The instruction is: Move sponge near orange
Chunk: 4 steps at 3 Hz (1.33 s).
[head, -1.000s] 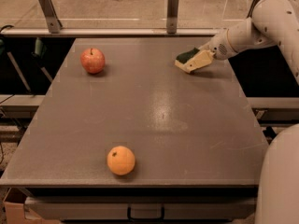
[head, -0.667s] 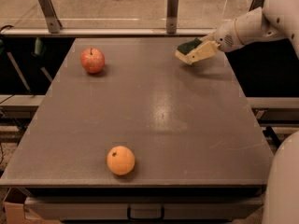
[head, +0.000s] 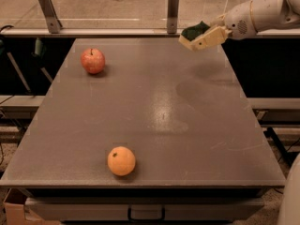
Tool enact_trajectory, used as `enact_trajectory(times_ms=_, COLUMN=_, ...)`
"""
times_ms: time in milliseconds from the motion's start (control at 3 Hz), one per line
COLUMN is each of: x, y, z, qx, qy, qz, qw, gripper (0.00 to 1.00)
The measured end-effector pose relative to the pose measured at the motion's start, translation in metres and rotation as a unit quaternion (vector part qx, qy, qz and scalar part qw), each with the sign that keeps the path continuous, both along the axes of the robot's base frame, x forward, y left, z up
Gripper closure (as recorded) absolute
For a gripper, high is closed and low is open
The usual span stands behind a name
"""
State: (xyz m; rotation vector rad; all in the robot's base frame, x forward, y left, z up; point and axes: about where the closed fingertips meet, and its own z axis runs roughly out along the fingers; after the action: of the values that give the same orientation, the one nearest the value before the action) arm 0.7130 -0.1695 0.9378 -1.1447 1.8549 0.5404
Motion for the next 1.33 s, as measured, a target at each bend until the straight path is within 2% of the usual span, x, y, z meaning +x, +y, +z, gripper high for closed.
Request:
enact_trajectory(times_ms=333, x=-0.014, y=0.051, z=-0.017, qx=0.010, qy=0.010, qz=0.072, qw=0.9973, gripper=1.00)
enact_trajectory(times_ms=667, x=-0.024, y=0.108, z=-0.044, qx=0.002, qy=0.012, qz=0.136, qw=0.9906, gripper=1.00)
enact_trajectory(times_ms=1000, x=-0.031, y=0.156, z=-0.070, qx=-0.004, qy=0.014, qz=0.178, qw=0.9839, gripper=1.00)
enact_trajectory(times_ms=1333, x=-0.032, y=0.189, z=-0.087, qx=-0.015, qy=0.009, qz=0.199, qw=0.9799, gripper=1.00)
